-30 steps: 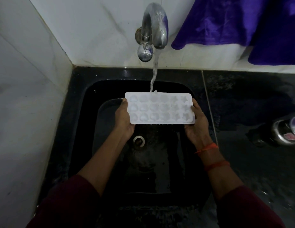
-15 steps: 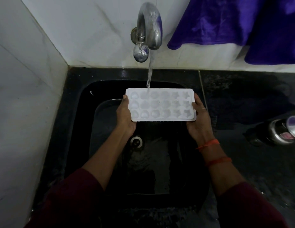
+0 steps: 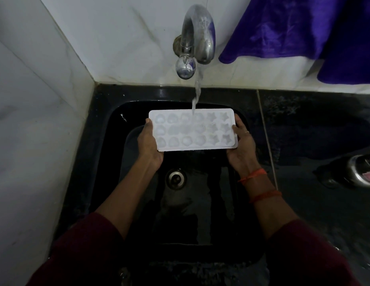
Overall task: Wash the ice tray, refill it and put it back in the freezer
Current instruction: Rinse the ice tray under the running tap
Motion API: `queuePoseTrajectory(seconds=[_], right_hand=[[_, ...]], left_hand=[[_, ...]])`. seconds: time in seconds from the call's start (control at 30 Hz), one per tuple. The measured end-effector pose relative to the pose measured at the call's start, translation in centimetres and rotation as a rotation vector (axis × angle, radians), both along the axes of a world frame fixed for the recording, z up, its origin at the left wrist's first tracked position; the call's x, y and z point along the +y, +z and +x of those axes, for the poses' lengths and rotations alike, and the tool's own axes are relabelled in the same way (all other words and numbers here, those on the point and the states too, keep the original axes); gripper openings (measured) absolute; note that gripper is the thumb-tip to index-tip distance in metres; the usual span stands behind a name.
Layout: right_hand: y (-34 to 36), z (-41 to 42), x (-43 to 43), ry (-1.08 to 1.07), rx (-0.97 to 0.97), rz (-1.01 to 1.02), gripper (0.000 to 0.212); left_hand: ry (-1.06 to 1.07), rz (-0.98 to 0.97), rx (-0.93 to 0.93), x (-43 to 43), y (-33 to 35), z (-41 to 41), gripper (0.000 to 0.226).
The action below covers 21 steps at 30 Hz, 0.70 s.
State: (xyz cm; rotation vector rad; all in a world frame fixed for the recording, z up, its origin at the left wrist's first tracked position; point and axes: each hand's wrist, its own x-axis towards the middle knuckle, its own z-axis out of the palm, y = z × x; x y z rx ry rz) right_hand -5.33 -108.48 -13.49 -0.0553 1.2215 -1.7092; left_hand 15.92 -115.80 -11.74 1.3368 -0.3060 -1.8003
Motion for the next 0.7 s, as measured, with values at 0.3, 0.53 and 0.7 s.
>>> queuePoseTrajectory(seconds=[0.3,0.53,0.7], right_hand=[[-0.1,3.2,-1.8,0.060,-0.037,0.003,0.045],[-0.6,5.0,-2.9,0.080,-0.039,0.013,0.045],[-0.8,5.8,-3.0,0.102,-0.051,0.017,0.044]], left_hand=[[0.043,-0.042,-0.034,-0.6,0.0,3.5,0.046],[0.062,-0.058,-0.075,-0.7,-0.4,5.6,0.046],[0.064,-0.064,-0.093,-0.7,-0.8,6.7,0.052]])
